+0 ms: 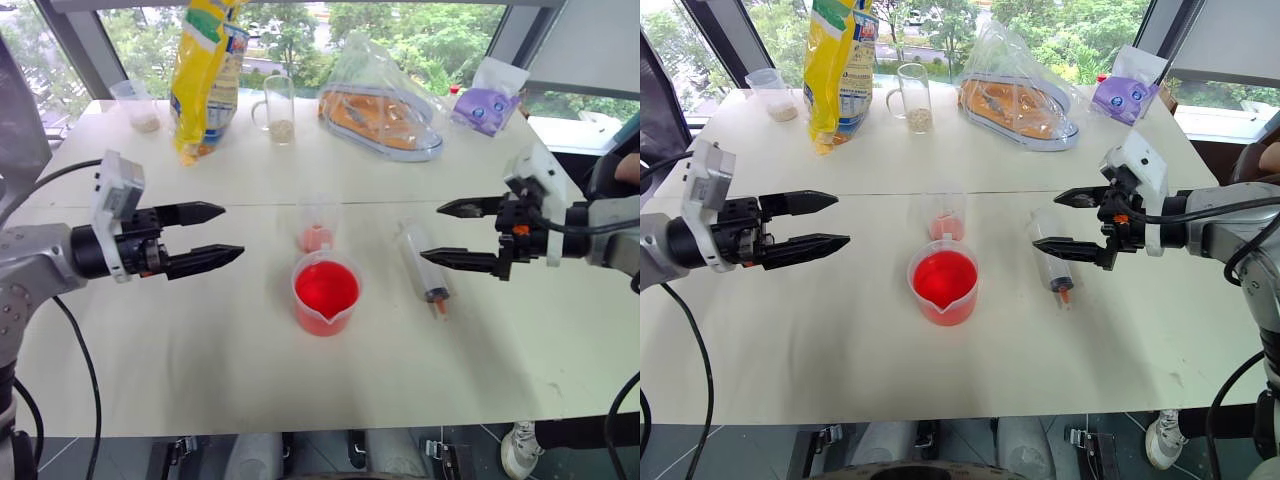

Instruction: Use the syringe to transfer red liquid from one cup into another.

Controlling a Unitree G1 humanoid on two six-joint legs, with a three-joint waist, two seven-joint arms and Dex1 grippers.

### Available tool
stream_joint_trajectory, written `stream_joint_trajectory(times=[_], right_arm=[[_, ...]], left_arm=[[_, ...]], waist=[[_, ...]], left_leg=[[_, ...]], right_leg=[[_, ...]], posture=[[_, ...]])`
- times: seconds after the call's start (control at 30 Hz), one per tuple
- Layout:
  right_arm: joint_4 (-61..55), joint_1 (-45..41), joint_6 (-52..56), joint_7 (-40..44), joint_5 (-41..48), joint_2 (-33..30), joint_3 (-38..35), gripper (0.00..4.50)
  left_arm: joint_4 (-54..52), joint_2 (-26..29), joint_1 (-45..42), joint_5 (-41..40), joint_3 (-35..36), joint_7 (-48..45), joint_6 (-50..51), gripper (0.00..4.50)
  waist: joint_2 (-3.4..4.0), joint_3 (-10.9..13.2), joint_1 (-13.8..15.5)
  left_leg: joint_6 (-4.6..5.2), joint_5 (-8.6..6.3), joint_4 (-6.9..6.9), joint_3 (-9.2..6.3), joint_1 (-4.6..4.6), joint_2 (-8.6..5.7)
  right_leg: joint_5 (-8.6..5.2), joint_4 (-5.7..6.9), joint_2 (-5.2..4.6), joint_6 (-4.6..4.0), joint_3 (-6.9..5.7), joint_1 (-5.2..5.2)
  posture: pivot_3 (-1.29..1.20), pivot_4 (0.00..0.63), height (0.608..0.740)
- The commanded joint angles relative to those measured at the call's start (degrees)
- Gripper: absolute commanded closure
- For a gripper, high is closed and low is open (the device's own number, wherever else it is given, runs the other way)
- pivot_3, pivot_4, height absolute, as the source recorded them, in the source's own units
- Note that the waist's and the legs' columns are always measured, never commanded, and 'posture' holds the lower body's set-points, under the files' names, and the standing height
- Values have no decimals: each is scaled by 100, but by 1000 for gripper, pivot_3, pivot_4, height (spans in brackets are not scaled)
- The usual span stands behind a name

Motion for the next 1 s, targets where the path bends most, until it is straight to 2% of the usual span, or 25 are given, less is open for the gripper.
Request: stream_joint_trajectory(times=[0.03,0.67,0.8,1.0], right_arm=[[-30,-120,-115,22,24,-88,-115,66],[8,-66,-91,1,-42,-118,-64,66],[86,-244,331,-214,-130,-212,207,66],[469,-1230,1563,-669,-244,-96,997,66]], left_arm=[[-67,31,-114,-11,137,0,-144,99],[3,7,-305,-191,71,86,-109,99],[-31,-83,-330,-141,-42,124,-143,99],[80,-186,-496,-31,-248,85,-238,99]], waist=[[0,0,0],[0,0,1],[0,0,0],[0,0,-14]], left_leg=[[0,0,0,0,0,0],[0,0,1,0,2,-1],[0,0,1,1,5,-1],[-1,1,1,4,13,-1]], right_leg=[[0,0,0,0,0,0],[1,2,1,2,0,2],[1,2,0,2,1,5],[-5,5,1,-10,6,6]], posture=[[0,150,740],[0,150,740],[0,150,740],[0,150,740]])
